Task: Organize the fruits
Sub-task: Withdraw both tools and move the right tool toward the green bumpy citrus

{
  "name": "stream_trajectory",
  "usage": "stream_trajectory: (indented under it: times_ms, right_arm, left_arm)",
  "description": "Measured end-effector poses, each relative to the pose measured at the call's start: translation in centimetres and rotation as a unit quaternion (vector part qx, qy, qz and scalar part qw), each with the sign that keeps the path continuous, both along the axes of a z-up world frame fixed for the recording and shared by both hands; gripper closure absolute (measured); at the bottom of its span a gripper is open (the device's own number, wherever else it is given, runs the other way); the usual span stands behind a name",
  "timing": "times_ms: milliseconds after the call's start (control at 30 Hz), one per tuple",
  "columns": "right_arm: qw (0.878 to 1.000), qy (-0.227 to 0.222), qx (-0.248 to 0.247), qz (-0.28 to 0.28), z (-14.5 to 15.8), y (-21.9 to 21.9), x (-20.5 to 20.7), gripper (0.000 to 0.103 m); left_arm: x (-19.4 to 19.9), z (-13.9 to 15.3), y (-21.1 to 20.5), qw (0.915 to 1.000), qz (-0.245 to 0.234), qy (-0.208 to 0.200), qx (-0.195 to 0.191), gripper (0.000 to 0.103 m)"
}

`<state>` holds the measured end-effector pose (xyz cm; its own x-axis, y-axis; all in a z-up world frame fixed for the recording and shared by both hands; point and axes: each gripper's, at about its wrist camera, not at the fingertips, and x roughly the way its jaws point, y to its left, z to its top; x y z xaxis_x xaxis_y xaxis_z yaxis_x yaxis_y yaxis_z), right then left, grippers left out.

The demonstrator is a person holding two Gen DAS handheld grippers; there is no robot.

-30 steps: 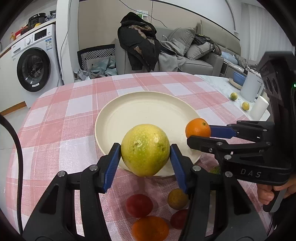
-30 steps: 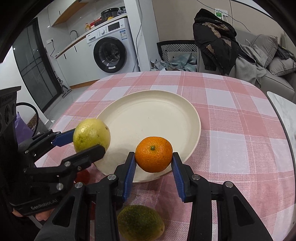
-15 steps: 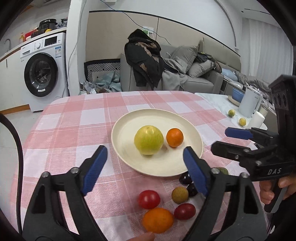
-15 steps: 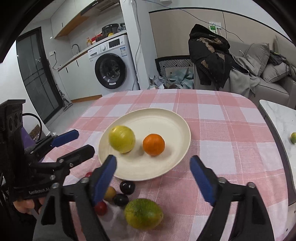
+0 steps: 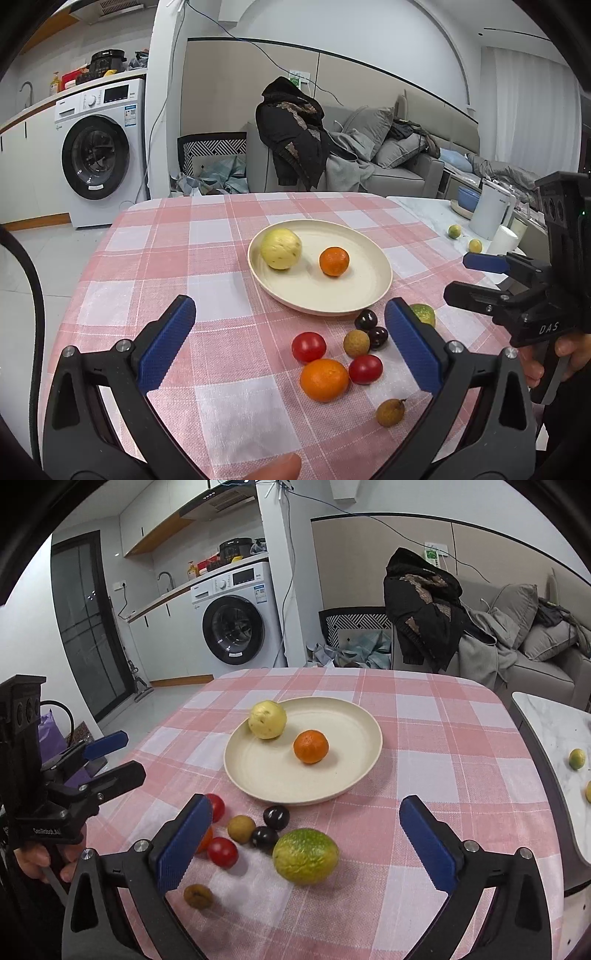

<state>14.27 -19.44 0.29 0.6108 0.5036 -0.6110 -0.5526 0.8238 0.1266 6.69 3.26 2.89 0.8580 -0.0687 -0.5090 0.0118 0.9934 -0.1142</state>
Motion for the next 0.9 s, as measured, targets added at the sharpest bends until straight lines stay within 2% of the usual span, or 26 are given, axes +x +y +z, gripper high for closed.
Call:
stream_trajectory:
  times_ms: [333,667,900]
  right_arm:
    - [1.0,0.006,-0.017,0.001,-0.9,-0.2,-1.0,0.0]
    - [0.999,0.031,-0.029,-0.002,-2.3,0.0,-0.4,0.0]
    - [0.998,0.05,-0.038,0.003,-3.5,0.3,0.0,0.0]
  left_arm:
    - [-1.4,-0.5,-1.2,0.9998,-0.007,0.014,0.009,0.001]
    - [0.5,-3.1,-1.8,0.9984,-0.012,0.054,0.007,0.001]
    - [1.6,-4.8,-2.0,0.9962,-0.015,0.083,0.02,0.001]
